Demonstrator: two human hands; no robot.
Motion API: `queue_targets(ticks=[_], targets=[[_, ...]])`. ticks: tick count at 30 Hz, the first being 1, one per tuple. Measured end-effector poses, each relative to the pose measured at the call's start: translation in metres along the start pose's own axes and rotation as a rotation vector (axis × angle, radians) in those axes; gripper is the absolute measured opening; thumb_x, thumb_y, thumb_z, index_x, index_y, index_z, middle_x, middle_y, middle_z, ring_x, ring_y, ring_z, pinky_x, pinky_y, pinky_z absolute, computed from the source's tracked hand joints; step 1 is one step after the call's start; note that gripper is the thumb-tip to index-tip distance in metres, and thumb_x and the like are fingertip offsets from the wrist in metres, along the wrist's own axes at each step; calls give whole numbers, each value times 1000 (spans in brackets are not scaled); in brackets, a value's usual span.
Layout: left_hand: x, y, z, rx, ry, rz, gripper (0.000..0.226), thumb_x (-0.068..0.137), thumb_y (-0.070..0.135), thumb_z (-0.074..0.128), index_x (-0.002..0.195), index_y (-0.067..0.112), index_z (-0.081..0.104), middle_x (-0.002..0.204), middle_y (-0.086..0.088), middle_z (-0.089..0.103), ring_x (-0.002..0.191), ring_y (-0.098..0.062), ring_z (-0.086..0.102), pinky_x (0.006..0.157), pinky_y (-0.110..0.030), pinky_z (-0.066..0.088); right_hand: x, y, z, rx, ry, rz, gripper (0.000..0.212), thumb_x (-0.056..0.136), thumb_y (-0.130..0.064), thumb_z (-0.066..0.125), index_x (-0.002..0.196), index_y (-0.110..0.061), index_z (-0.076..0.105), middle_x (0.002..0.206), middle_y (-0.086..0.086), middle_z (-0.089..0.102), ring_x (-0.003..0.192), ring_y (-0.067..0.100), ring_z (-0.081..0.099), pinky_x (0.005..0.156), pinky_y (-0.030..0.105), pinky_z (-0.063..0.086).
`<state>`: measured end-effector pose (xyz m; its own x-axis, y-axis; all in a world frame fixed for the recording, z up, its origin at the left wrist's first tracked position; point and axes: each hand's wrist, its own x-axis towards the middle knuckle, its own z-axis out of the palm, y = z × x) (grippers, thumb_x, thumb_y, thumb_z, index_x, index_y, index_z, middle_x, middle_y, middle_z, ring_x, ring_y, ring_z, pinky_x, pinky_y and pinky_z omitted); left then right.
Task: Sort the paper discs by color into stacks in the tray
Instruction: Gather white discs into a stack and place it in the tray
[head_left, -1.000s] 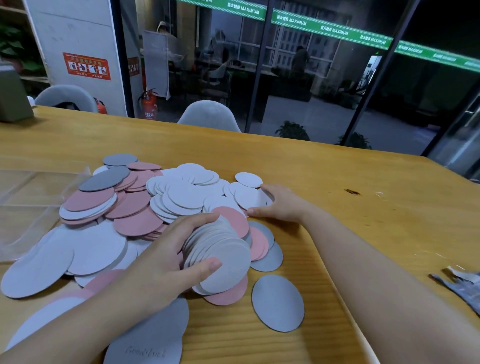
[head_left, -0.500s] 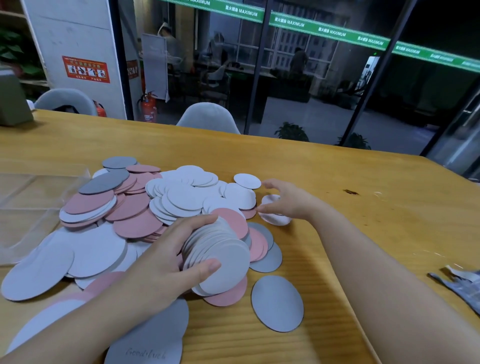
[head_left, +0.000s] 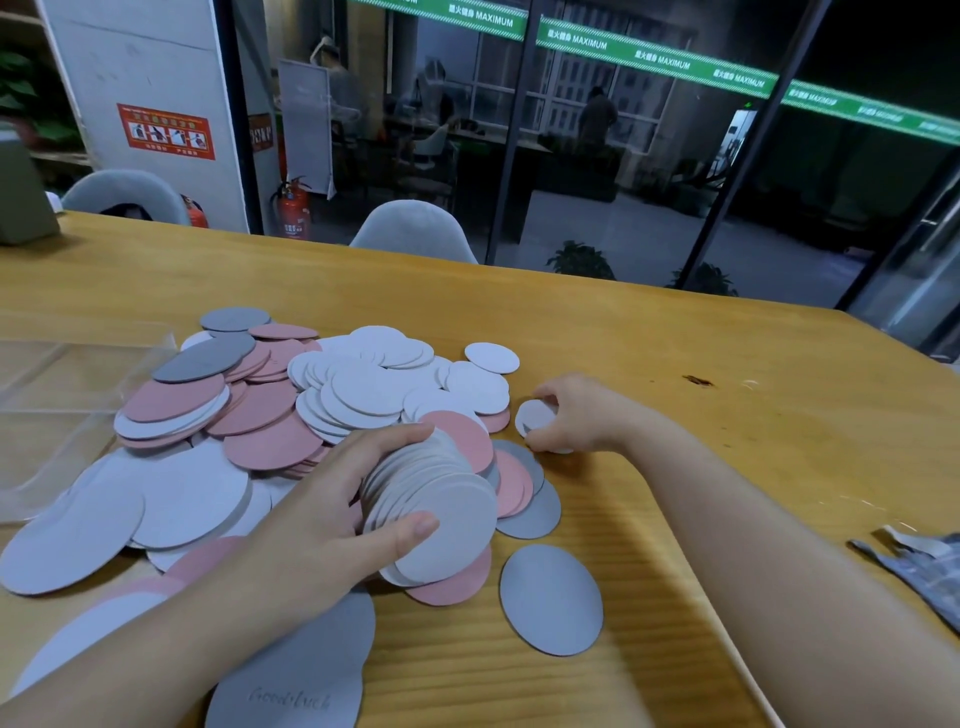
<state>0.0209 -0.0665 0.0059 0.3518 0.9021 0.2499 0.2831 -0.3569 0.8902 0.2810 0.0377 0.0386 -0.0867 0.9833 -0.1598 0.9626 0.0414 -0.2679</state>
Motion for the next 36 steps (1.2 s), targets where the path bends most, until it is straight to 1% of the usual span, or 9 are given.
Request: queue_targets(ticks=[6, 8, 11, 14, 18, 23, 27, 32, 36], targets=[[0, 3, -4, -65, 61, 3, 58, 59, 57, 69, 112, 63, 49, 120, 30, 56, 115, 4, 53, 95, -26, 43, 10, -12, -5, 288, 207, -75, 26, 59, -35, 61, 76, -16, 56, 83, 8, 53, 72, 19, 47, 51, 31, 42], [0, 3, -6, -74, 77, -9, 60, 57, 57, 69, 113, 62, 49, 120, 29, 56, 115, 3, 54, 94, -26, 43, 19, -22, -7, 341, 248, -89, 38, 63, -30, 62, 93, -7, 62, 91, 9, 54, 78, 18, 49, 59, 38, 49], [2, 2, -12, -76, 104, -22, 61, 56, 58, 68, 113, 62, 48, 119, 29, 57, 112, 3, 55, 91, -22, 44, 37, -36, -4, 342, 233, -85, 52, 59, -42, 59, 105, -17, 58, 101, 2, 46, 89, 17, 42, 60, 25, 39], [4, -1, -18, -71, 152, -36, 60, 57, 58, 68, 114, 62, 49, 119, 27, 58, 112, 2, 56, 90, -22, 44, 50, -45, 0, 226, 128, -48, 54, 72, -42, 63, 120, -20, 52, 116, 3, 40, 109, 20, 39, 82, 29, 40], [6, -6, -23, -71, 181, -54, 59, 59, 55, 70, 114, 62, 48, 120, 29, 57, 112, 4, 55, 91, -24, 44, 55, -49, -2, 93, -23, -22, 82, 73, -60, 67, 140, -23, 38, 144, 2, 30, 134, 24, 27, 107, 39, 31], [8, -12, -23, -50, 173, -66, 60, 58, 60, 66, 114, 63, 47, 122, 29, 55, 115, 4, 53, 98, -28, 43, 58, -52, -5, 88, -194, -23, 87, 72, -65, 64, 143, -25, 33, 140, -7, 37, 128, 17, 37, 101, 30, 33], [9, -14, -23, -40, 170, -74, 60, 59, 60, 65, 115, 63, 46, 124, 28, 54, 117, 3, 52, 102, -32, 42, 56, -51, -7, 64, -144, -42, 72, 78, -56, 65, 140, -31, 39, 149, -7, 31, 134, 19, 34, 99, 28, 30], [8, -14, -23, -30, 173, -77, 61, 59, 60, 65, 117, 61, 46, 125, 28, 53, 117, 3, 51, 102, -32, 42, 48, -46, -10, 155, -119, -63, 73, 75, -48, 73, 138, -27, 41, 145, -5, 38, 130, 17, 38, 89, 25, 31], [8, -13, -23, -35, 171, -81, 58, 65, 51, 69, 117, 61, 46, 124, 27, 54, 115, 4, 52, 100, -27, 43, 43, -44, -4, 194, 4, -81, 71, 71, -45, 77, 130, -23, 45, 133, -2, 48, 113, 16, 48, 84, 24, 37]])
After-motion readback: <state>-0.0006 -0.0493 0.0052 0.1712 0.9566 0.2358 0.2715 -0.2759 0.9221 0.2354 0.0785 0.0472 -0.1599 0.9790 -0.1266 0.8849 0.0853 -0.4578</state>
